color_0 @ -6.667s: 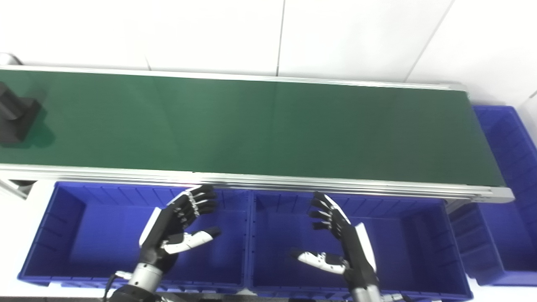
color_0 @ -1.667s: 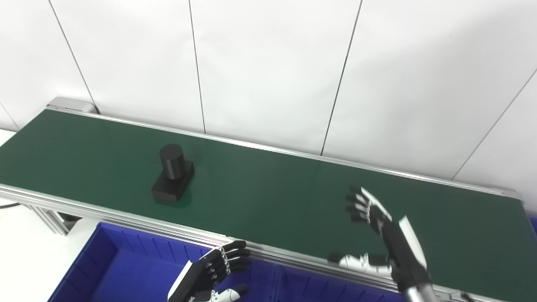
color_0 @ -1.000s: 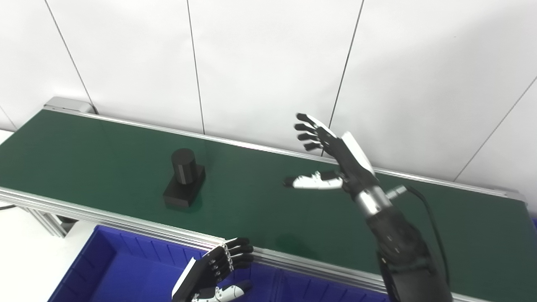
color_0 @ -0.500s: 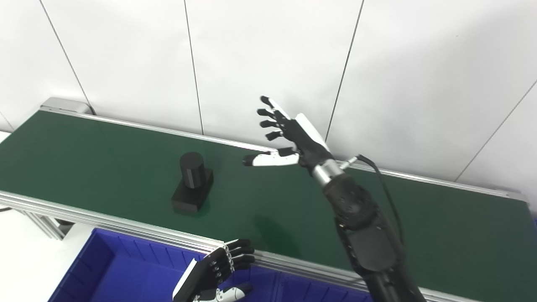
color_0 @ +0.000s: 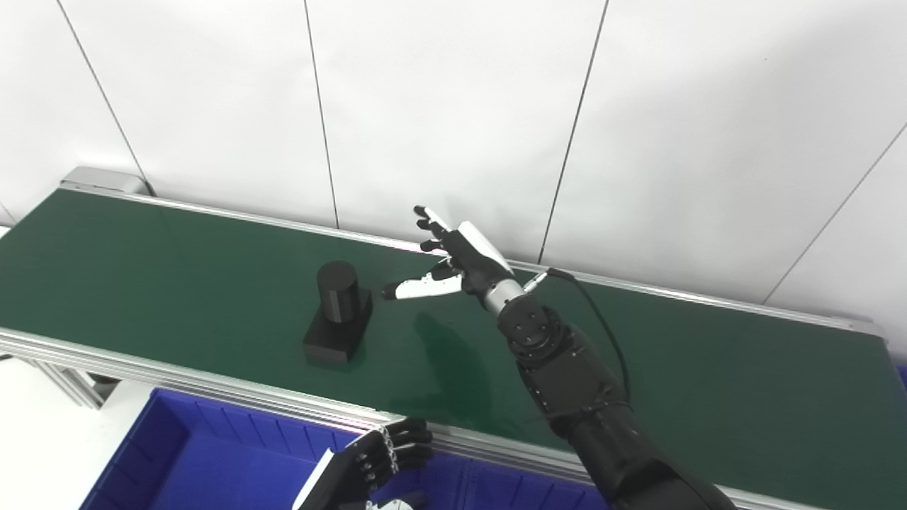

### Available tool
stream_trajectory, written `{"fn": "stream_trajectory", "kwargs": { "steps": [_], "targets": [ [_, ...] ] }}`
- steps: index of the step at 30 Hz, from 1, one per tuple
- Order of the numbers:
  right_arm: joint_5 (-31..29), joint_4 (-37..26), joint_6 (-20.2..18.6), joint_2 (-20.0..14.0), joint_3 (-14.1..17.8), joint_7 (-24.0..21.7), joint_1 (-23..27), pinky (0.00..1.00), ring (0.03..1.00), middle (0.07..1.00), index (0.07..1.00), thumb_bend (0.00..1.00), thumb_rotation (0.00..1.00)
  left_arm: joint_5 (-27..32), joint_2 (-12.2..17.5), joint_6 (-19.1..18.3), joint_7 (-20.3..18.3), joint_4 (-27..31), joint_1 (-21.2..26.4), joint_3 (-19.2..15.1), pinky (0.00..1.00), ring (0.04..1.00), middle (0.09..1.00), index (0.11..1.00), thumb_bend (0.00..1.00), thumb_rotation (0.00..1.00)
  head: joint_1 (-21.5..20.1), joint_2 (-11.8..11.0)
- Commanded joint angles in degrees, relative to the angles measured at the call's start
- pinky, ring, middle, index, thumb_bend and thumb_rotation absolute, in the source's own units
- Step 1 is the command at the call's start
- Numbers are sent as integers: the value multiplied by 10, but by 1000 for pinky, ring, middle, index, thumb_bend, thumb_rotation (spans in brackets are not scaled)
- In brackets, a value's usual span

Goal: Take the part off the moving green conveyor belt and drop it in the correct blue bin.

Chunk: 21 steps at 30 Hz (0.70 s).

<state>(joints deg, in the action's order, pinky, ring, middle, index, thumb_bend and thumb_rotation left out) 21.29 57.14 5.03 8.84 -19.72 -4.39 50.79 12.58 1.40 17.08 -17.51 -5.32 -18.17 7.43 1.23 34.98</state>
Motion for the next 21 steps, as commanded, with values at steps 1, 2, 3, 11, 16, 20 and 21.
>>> {"fn": "stream_trajectory", "kwargs": {
  "steps": [1, 2, 3, 11, 16, 20, 21],
  "targets": [
    [2, 14, 46, 11, -4, 12, 43, 948, 990, 999, 1000, 939, 382, -1, -2, 23, -4, 19, -5, 4, 731, 711, 743, 739, 560, 0, 1, 0],
    [2, 24, 49, 12, -6, 10, 45, 979, 996, 1000, 1000, 956, 395, -2, -3, 22, -2, 22, -8, 5, 731, 711, 740, 736, 564, 0, 4, 0],
    [5, 37, 54, 13, -10, 10, 48, 990, 998, 1000, 1000, 963, 402, -3, -5, 21, -1, 24, -10, 6, 730, 710, 738, 735, 565, 0, 4, 1],
    [17, 75, 84, 24, -32, 21, 48, 1000, 1000, 1000, 1000, 1000, 432, -10, -10, 28, 3, 29, -24, 15, 748, 718, 739, 739, 573, 0, 9, 4],
    [20, 76, 105, 32, -38, 26, 36, 1000, 1000, 1000, 1000, 997, 407, 4, -14, 36, -4, 31, -29, 18, 737, 715, 732, 735, 563, 0, 14, 6],
    [22, 79, 114, 37, -42, 33, 29, 1000, 1000, 1000, 1000, 993, 400, 3, -15, 42, -4, 28, -30, 19, 737, 722, 733, 738, 563, 0, 15, 6],
    [24, 81, 118, 39, -44, 37, 27, 1000, 1000, 1000, 1000, 991, 398, 2, -15, 43, -3, 27, -31, 19, 735, 723, 732, 738, 564, 0, 17, 6]
  ]
}}
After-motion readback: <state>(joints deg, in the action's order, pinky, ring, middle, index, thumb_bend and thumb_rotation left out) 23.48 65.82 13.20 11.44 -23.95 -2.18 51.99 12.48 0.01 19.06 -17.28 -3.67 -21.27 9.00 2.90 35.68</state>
